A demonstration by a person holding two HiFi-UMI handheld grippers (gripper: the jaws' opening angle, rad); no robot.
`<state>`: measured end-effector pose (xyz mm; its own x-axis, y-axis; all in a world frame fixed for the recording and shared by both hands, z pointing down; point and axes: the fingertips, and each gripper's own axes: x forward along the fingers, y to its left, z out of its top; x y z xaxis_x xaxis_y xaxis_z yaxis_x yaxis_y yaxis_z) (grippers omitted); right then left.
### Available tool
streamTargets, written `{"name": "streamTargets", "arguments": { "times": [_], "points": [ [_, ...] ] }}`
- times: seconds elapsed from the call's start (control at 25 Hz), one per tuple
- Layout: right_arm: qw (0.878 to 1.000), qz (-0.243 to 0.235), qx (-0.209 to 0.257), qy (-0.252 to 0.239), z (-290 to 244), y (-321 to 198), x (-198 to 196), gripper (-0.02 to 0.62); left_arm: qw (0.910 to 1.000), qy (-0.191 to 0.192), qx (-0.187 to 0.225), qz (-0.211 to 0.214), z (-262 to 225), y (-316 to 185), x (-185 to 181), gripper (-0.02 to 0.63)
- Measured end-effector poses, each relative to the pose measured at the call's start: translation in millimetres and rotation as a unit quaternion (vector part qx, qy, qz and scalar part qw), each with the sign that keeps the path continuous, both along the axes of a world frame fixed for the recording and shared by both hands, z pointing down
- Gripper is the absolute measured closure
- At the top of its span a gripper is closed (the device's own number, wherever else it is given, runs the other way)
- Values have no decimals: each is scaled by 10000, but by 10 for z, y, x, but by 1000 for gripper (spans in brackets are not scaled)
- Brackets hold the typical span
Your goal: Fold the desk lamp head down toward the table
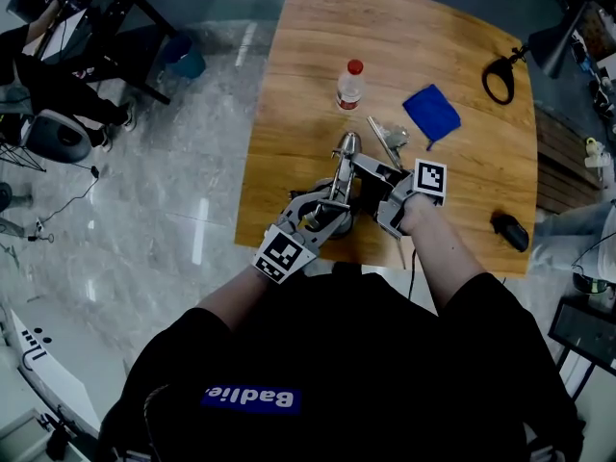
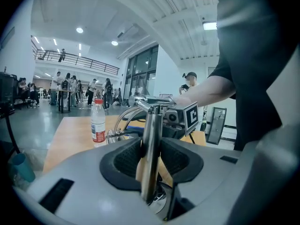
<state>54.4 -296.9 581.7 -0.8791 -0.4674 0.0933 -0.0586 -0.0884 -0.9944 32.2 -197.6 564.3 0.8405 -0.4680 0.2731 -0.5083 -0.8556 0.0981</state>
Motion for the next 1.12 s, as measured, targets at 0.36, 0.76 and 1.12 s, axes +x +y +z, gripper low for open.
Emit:
{"name": "streamTargets", "arguments": {
  "times": [0.36, 0.76, 1.12],
  "points": [
    [9956, 666, 592, -274, -68, 17, 20, 471, 9991, 61, -401, 150, 25, -13, -29, 436],
    [9970, 422, 654, -35, -259, 259, 72, 376, 9986, 72, -334, 397, -62, 211, -390, 364],
    [9607, 2055, 1849, 229, -828, 1279, 446, 376, 9956, 787, -433, 266, -362, 787, -952, 364]
  ]
}}
